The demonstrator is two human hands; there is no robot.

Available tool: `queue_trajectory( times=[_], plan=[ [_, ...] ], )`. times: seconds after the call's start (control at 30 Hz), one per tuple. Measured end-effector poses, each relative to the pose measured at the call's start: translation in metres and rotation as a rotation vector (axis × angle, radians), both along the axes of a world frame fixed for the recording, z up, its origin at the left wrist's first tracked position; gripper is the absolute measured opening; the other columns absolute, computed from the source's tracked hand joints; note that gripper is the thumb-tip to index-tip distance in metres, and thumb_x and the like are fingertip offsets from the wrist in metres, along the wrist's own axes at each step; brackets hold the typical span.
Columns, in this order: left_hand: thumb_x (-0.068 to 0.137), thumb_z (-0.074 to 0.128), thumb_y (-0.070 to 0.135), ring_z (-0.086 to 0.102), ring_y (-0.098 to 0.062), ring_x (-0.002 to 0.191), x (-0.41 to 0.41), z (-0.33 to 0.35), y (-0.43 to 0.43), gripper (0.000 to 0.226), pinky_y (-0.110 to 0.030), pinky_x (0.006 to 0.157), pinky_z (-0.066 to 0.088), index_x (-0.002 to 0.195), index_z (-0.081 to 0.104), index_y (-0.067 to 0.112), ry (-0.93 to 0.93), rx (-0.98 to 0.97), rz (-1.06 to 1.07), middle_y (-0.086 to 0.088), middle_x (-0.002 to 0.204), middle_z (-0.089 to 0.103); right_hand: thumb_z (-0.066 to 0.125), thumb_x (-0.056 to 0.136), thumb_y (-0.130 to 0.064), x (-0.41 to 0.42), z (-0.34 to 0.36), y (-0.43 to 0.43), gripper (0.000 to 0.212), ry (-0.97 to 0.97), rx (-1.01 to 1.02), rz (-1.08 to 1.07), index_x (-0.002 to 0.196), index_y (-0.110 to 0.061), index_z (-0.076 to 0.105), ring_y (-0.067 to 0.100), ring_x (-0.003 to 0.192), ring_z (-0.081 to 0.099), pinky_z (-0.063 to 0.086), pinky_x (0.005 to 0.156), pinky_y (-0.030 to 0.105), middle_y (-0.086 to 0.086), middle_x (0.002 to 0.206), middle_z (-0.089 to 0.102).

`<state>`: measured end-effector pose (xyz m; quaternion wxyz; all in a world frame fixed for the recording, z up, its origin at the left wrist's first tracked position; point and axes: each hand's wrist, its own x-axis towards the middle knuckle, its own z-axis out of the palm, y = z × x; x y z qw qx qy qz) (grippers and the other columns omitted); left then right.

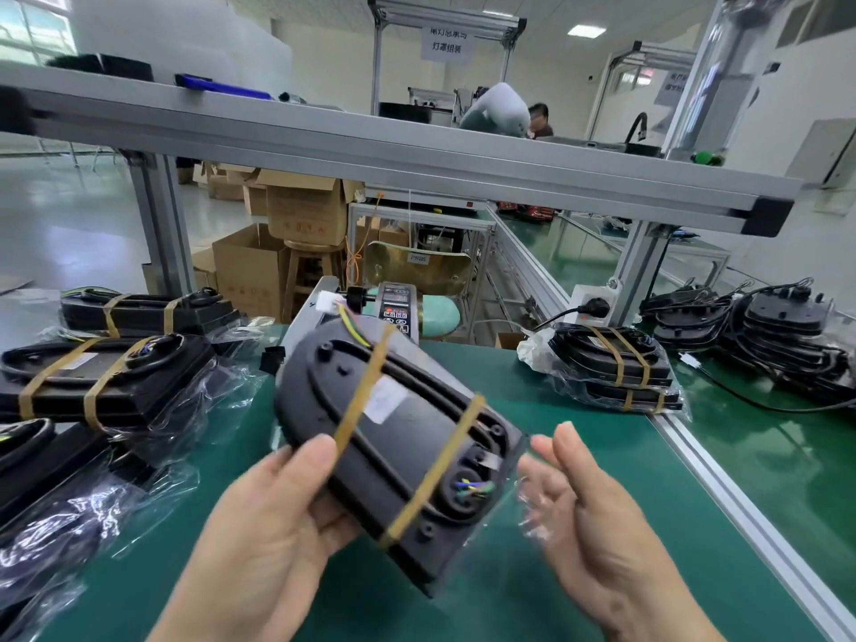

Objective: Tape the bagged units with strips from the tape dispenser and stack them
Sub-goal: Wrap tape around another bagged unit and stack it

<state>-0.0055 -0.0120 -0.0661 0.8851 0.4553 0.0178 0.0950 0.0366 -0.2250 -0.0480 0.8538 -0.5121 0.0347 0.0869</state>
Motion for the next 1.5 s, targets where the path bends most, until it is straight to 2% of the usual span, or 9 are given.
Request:
queue_trajectory(
  times=[0.4, 0.5, 0.63, 0.8, 1.0, 1.17, 1.3, 1.37, 1.5],
  plan=[
    [0.096, 0.045, 0.028, 0.073, -0.01, 0.072, -0.014, 0.042, 0.118, 0.039, -0.035, 0.056, 0.059, 0.075, 0.078, 0.035, -0.009, 0.263, 0.414, 0.005, 0.085, 0.076, 0.056, 0.09, -0.013, 0.008, -0.042, 0.01, 0.005, 0.073, -0.118, -0.075, 0.086, -0.011, 0.057, 0.009, 0.035, 0.034, 0.025, 0.035, 0.016, 0.001, 0.053, 0.054],
    [0.098, 0.045, 0.031, 0.067, -0.003, 0.056, -0.002, 0.052, 0.162, 0.04, -0.042, 0.078, 0.054, 0.071, 0.074, 0.027, 0.105, 0.284, 0.535, 0.013, 0.066, 0.072, 0.056, 0.091, -0.013, 0.008, -0.047, 0.01, 0.005, 0.091, -0.159, -0.064, 0.087, -0.01, 0.057, 0.012, 0.037, 0.035, 0.025, 0.038, 0.018, 0.003, 0.054, 0.054],
    [0.096, 0.048, 0.03, 0.064, -0.018, 0.093, 0.019, 0.068, 0.205, 0.014, -0.051, 0.095, 0.045, 0.09, 0.057, 0.023, 0.207, 0.169, 0.571, 0.003, 0.087, 0.067, 0.054, 0.093, -0.01, 0.007, -0.048, 0.01, 0.007, 0.09, -0.19, -0.055, 0.086, -0.007, 0.056, 0.015, 0.04, 0.036, 0.025, 0.048, 0.021, 0.006, 0.055, 0.052],
    [0.097, 0.046, 0.026, 0.059, -0.026, 0.113, 0.041, 0.075, 0.229, 0.031, -0.055, 0.098, 0.043, 0.124, 0.054, 0.013, 0.323, 0.065, 0.537, -0.007, 0.121, 0.063, 0.055, 0.092, -0.006, 0.002, -0.049, 0.008, 0.011, 0.056, -0.267, -0.027, 0.083, 0.0, 0.058, 0.018, 0.045, 0.04, 0.026, 0.053, 0.027, 0.011, 0.055, 0.053],
    [0.099, 0.043, 0.02, 0.057, -0.029, 0.103, 0.055, 0.06, 0.237, 0.018, -0.059, 0.081, 0.043, 0.089, 0.054, 0.011, 0.413, -0.133, 0.534, -0.008, 0.092, 0.063, 0.055, 0.092, -0.006, 0.002, -0.049, 0.006, 0.012, 0.066, -0.251, -0.031, 0.083, 0.002, 0.059, 0.021, 0.048, 0.041, 0.027, 0.054, 0.029, 0.013, 0.054, 0.054],
    [0.1, 0.042, 0.022, 0.056, -0.026, 0.114, 0.064, 0.053, 0.242, 0.022, -0.053, 0.087, 0.041, 0.086, 0.056, 0.012, 0.41, -0.108, 0.566, -0.006, 0.113, 0.064, 0.056, 0.091, -0.007, 0.003, -0.054, 0.005, 0.011, 0.074, -0.244, -0.043, 0.085, 0.001, 0.059, 0.021, 0.046, 0.042, 0.028, 0.054, 0.028, 0.012, 0.055, 0.055],
    [0.099, 0.043, 0.041, 0.069, -0.025, 0.073, 0.065, 0.052, 0.249, 0.027, -0.042, 0.072, 0.058, 0.113, 0.054, 0.02, 0.482, 0.215, 0.544, -0.011, 0.104, 0.064, 0.057, 0.091, -0.008, 0.005, -0.057, 0.005, 0.011, 0.076, -0.249, -0.04, 0.085, 0.001, 0.059, 0.021, 0.048, 0.042, 0.028, 0.054, 0.028, 0.012, 0.055, 0.055],
    [0.094, 0.043, 0.054, 0.066, -0.019, 0.043, 0.065, 0.046, 0.257, 0.038, -0.032, 0.043, 0.056, 0.106, 0.052, 0.02, 0.572, 0.371, 0.525, -0.013, 0.077, 0.07, 0.057, 0.091, -0.008, 0.005, -0.057, 0.004, 0.011, 0.08, -0.246, -0.036, 0.085, 0.0, 0.059, 0.021, 0.048, 0.042, 0.028, 0.054, 0.028, 0.012, 0.056, 0.055],
    [0.091, 0.045, 0.059, 0.049, -0.011, 0.024, 0.064, 0.038, 0.271, 0.042, -0.019, 0.035, 0.047, 0.085, 0.049, 0.018, 0.637, 0.528, 0.643, -0.004, 0.036, 0.055, 0.056, 0.091, -0.007, 0.004, -0.056, 0.004, 0.01, 0.096, -0.233, -0.026, 0.085, 0.0, 0.059, 0.021, 0.048, 0.042, 0.028, 0.054, 0.029, 0.013, 0.055, 0.055]
  ],
)
